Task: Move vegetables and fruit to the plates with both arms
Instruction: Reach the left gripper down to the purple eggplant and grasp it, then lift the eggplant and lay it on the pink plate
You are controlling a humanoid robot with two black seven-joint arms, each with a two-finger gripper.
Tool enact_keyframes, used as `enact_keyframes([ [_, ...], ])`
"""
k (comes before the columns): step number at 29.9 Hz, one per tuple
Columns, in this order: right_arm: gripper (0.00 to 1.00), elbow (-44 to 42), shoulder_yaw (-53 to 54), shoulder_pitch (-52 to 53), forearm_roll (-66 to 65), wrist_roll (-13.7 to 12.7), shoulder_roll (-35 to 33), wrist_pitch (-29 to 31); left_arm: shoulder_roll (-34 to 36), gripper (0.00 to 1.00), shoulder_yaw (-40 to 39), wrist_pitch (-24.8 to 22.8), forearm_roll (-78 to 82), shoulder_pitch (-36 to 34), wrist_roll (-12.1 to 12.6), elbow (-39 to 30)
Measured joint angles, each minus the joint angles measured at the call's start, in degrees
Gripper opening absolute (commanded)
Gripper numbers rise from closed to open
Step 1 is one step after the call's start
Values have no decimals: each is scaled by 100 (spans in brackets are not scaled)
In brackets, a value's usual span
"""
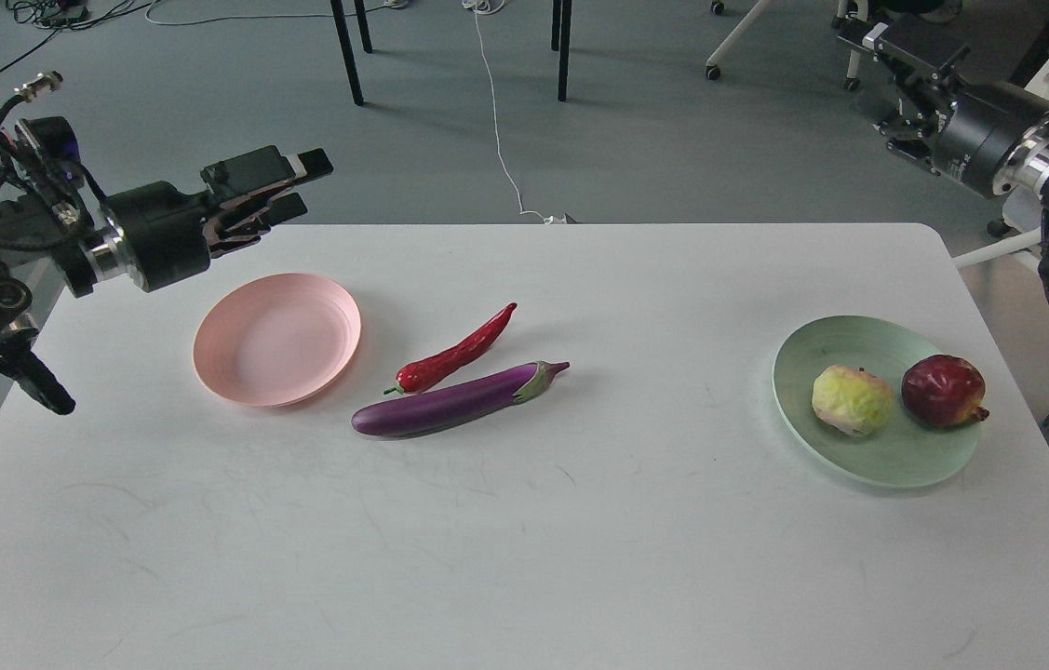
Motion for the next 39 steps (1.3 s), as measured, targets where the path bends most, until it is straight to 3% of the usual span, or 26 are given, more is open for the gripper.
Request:
enact_keyframes([
  [5, 98, -8, 578, -482, 1629, 25, -16, 6, -551, 95, 344, 542, 1755, -43, 16, -193],
  [11, 99, -199, 1144, -1184, 3256, 37, -46, 96, -1149, 85, 762, 739, 3505, -165, 23, -155],
  [17, 99, -391, 1732, -2197, 4181, -13, -29, 831, -1680, 74, 1554, 1106, 4938, -302, 22, 277],
  [19, 99, -374, 1908, -2536, 4390, -13, 8, 963, -1776, 63, 1807, 1438, 5052, -303, 21, 532],
  [23, 99, -351, 2085, -2890, 4481, 3, 75, 1018, -1823, 56, 2253, 1877, 5095, -309, 13, 818],
  [31, 99, -331, 2291, -2942, 4485, 15, 75, 1009, -1849, 25, 2643, 2038, 5104, -255, 10, 1126],
  [39, 99, -318, 2353, -2942, 4478, 20, 31, 998, -1516, 15, 2650, 2261, 4976, -319, -8, 1027],
])
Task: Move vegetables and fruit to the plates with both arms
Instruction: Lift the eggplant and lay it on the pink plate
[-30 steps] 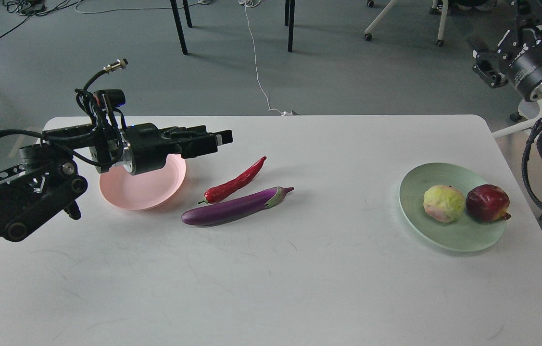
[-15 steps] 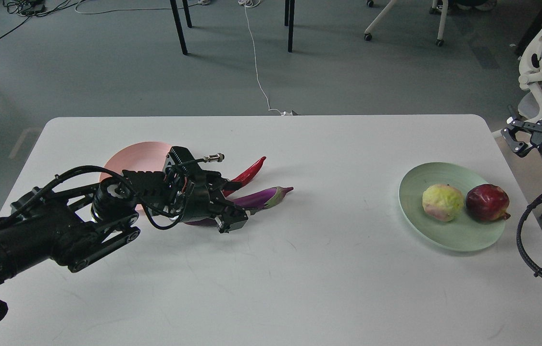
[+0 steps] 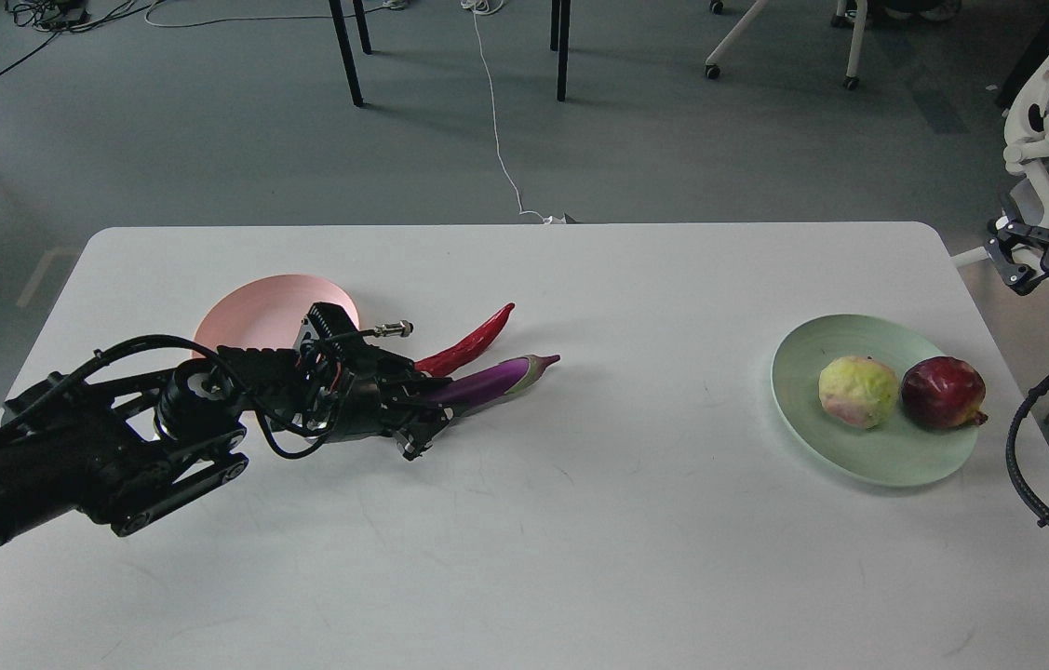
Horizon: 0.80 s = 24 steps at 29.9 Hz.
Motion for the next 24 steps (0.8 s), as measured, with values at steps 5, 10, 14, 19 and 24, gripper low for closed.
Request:
enact_keyframes([
  [5, 99, -18, 27, 0, -1, 1, -29, 0, 1018, 15, -116, 137, -929, -239, -97, -619],
  [10, 99, -21, 75, 0, 0, 5, -14, -1, 1942, 17, -103, 196, -1965, -289, -102, -510],
  [14, 99, -10, 81, 4, -1, 17, 63, -15, 1998, 20, -38, 215, -2126, -183, -92, 297],
  [19, 99, -1, 81, 9, -5, 22, 122, -17, 1643, 35, -34, 223, -2167, 24, -74, 979],
  [24, 99, -1, 81, 10, -9, 21, 72, -14, 1233, 64, -30, 225, -2297, 48, -54, 1383],
])
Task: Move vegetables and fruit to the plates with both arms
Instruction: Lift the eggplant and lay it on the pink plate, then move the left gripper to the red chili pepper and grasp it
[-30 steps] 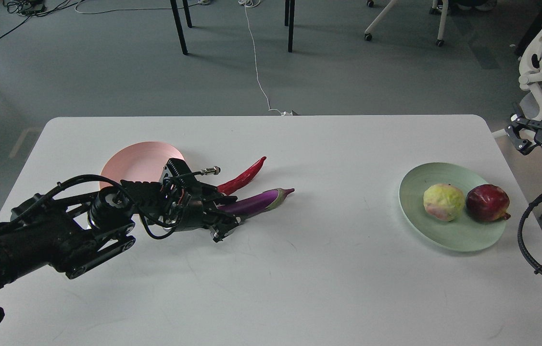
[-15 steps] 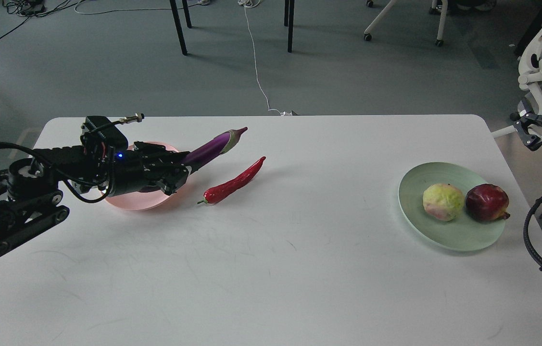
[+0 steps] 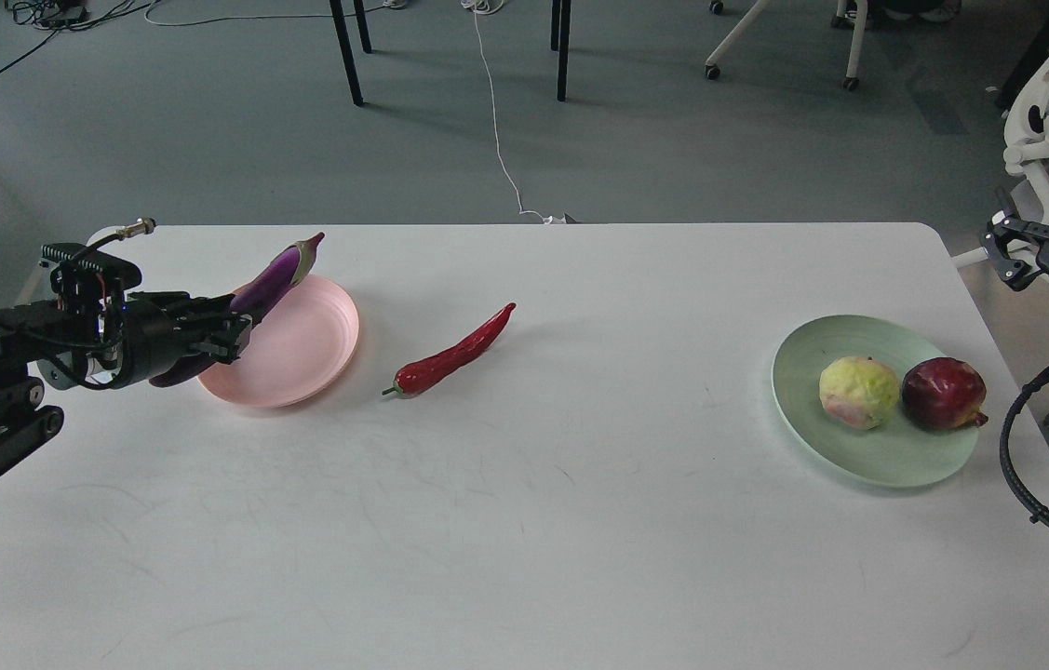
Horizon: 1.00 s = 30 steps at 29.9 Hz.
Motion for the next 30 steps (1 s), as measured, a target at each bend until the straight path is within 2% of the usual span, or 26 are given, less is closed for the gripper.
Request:
enact_keyframes([
  [4, 99, -11, 4, -15, 0, 3, -18, 13, -99, 72, 12, 0, -24, 0, -6, 102],
  [7, 99, -26, 61, -17, 0, 18, -55, 27, -109, 75, 14, 0, -25, -6, -14, 114],
  [13, 99, -29, 103, -24, 0, 21, -110, 40, -208, 75, -21, -12, -29, -297, -23, -16],
  [21, 99, -5, 109, -58, 0, 21, -110, 41, -1034, 72, 23, -13, 128, -959, -7, -522],
  [30, 99, -16, 113, -72, 0, 21, -243, 41, -1950, 69, 926, 135, 1163, -825, 50, -481],
])
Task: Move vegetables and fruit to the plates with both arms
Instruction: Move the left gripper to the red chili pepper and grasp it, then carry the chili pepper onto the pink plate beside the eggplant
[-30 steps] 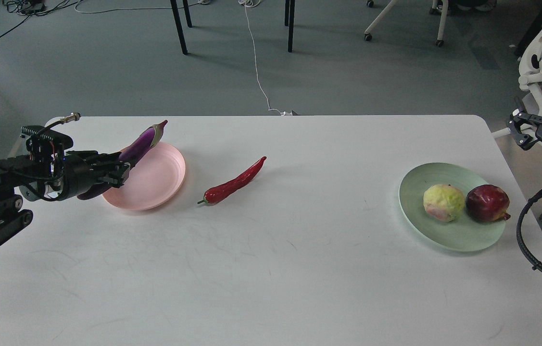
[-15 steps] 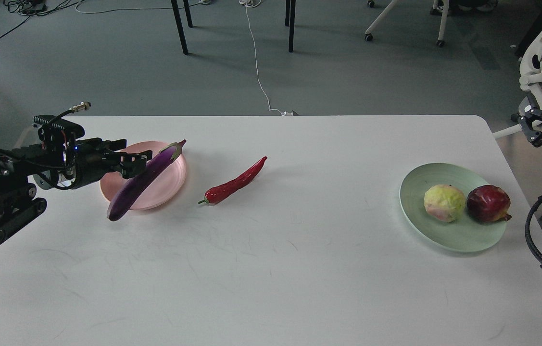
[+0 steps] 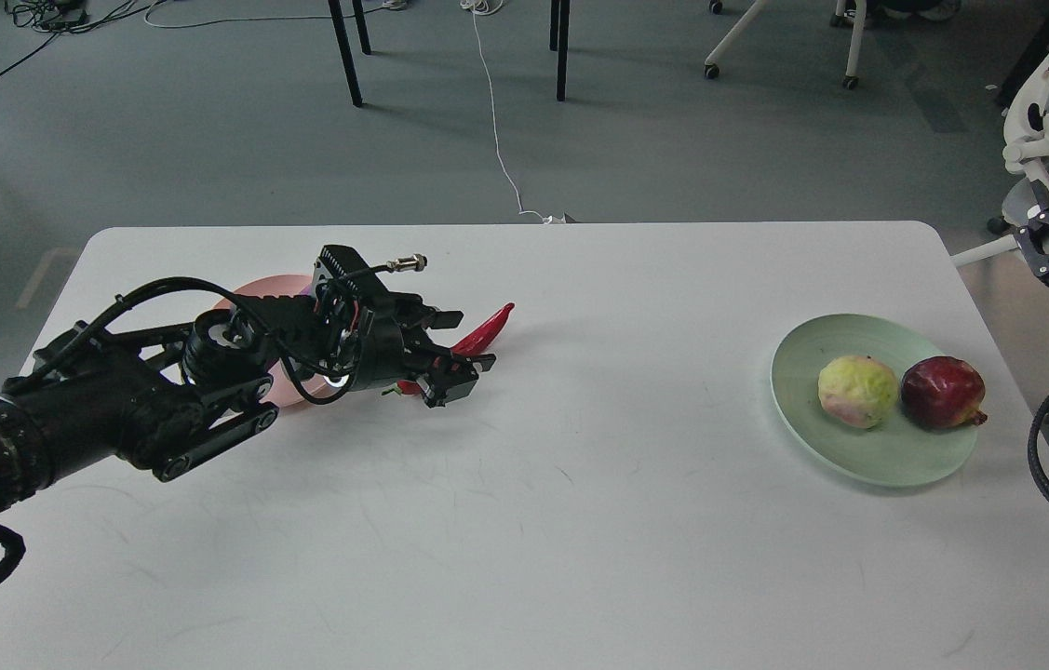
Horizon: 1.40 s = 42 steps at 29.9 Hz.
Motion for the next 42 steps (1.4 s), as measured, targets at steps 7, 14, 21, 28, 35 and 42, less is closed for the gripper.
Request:
enact_keyframes([
  [7, 99, 5, 7, -11, 0, 48, -36, 0, -216, 56, 341, 73, 20, 124, 17, 690],
  [14, 99, 17, 8, -17, 0, 53, -37, 1, -223, 46, 351, 70, -9, 150, 10, 791],
  [21, 99, 19, 9, -16, 0, 53, -20, 9, -191, 46, 286, 127, -107, 166, 21, 793],
  [28, 99, 13, 3, -12, 0, 53, -3, 19, -128, 46, 258, 156, -595, 0, -4, 756],
  [35, 99, 35, -8, -12, 0, 53, 22, 34, -127, 46, 334, 158, -774, 91, -23, 920],
  [42, 99, 31, -4, -11, 0, 53, 23, 35, -174, 38, 337, 165, -770, 315, -14, 1090],
])
